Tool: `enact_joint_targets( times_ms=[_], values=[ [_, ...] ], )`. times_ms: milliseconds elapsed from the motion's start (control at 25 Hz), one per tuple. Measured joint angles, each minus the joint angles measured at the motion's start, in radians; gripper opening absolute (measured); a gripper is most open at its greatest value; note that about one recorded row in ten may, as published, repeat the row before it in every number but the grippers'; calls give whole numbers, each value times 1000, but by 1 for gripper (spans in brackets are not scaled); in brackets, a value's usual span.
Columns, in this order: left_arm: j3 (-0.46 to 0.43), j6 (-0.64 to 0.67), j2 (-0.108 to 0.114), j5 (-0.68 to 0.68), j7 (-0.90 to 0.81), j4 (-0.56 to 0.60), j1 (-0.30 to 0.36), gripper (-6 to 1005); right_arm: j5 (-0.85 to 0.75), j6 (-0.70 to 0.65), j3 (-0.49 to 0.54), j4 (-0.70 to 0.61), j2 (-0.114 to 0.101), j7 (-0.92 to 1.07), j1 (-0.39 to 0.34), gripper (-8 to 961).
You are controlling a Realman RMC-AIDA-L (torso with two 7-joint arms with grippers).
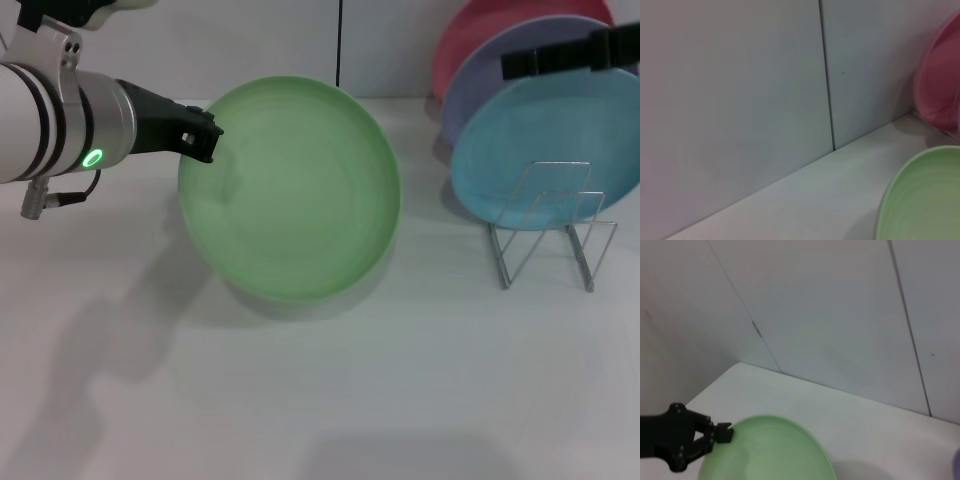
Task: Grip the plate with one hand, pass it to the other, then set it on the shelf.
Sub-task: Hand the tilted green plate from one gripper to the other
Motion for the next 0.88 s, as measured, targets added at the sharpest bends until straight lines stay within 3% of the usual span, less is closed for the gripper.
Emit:
enact_joint_targets(
  times_ms=[240, 440, 600, 880],
  values=[
    [-2, 1, 0, -4, 0, -7, -4, 31, -77, -47, 55, 170, -61, 13, 151, 811],
    [-2, 9, -1, -6, 0, -7, -4, 31, -95, -42, 43, 294, -97, 13, 208, 810],
    [0, 10, -2, -7, 0, -13, -8, 31, -101, -7, 38, 327, -103, 9, 222, 809],
    [5, 10, -2, -10, 0, -22, -9, 31, -127, 89, -32, 389, -95, -7, 232, 807]
  ],
)
